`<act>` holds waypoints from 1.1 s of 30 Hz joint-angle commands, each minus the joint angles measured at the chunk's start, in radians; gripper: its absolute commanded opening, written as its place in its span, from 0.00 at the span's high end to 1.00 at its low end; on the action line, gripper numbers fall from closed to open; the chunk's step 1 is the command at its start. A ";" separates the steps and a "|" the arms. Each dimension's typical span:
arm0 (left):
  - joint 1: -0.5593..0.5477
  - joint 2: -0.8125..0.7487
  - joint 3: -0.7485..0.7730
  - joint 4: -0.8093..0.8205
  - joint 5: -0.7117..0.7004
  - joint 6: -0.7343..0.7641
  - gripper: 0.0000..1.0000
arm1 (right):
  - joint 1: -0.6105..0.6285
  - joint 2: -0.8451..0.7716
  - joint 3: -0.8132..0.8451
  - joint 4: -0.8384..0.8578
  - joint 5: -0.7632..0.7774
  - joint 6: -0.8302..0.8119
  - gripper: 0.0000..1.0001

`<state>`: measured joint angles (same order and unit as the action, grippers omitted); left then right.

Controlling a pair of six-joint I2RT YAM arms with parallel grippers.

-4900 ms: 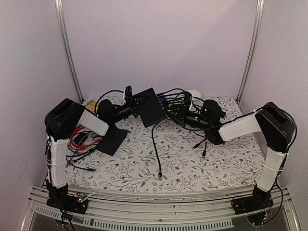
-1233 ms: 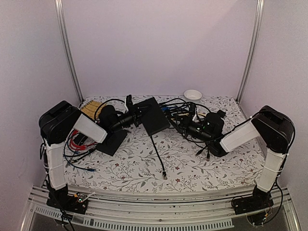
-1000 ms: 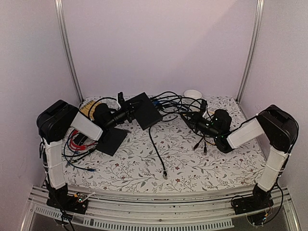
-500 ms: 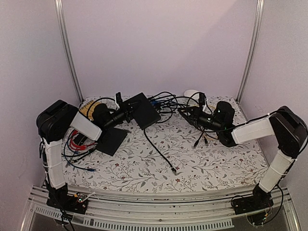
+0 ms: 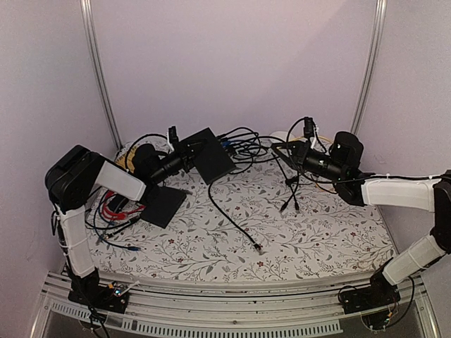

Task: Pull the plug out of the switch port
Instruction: Place the connector at the corner of the board.

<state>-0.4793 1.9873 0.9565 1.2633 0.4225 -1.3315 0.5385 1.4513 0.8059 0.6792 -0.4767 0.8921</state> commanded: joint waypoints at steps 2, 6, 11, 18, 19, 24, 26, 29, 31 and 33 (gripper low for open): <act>-0.001 -0.083 0.002 0.110 0.037 0.031 1.00 | -0.082 -0.035 0.024 -0.035 0.051 -0.058 0.98; -0.002 -0.071 -0.002 0.138 0.075 0.018 1.00 | -0.158 0.037 0.076 -0.034 0.053 -0.078 0.98; -0.006 -0.039 0.023 0.173 0.133 -0.004 1.00 | -0.254 0.174 0.155 0.003 0.060 -0.101 0.98; -0.012 -0.031 0.032 0.209 0.182 -0.013 1.00 | -0.341 0.464 0.314 0.041 0.010 -0.060 0.96; -0.012 -0.031 0.034 0.207 0.185 -0.010 1.00 | -0.345 0.507 0.326 0.049 0.006 -0.042 0.95; -0.012 -0.037 0.030 0.188 0.196 0.010 1.00 | -0.364 0.659 0.342 0.122 0.006 0.076 0.84; -0.012 -0.046 0.030 0.170 0.199 0.025 1.00 | -0.369 0.696 0.338 0.142 -0.002 0.125 0.74; -0.012 -0.053 0.029 0.162 0.200 0.032 1.00 | -0.371 0.715 0.309 0.179 -0.006 0.190 0.59; -0.013 -0.054 0.027 0.161 0.200 0.031 1.00 | -0.371 0.711 0.291 0.185 -0.004 0.211 0.53; -0.013 -0.055 0.023 0.162 0.195 0.029 1.00 | -0.371 0.700 0.271 0.192 -0.007 0.222 0.50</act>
<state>-0.4873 1.9736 0.9493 1.3167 0.6212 -1.3087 0.1715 2.1632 1.1042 0.7868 -0.4694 1.0443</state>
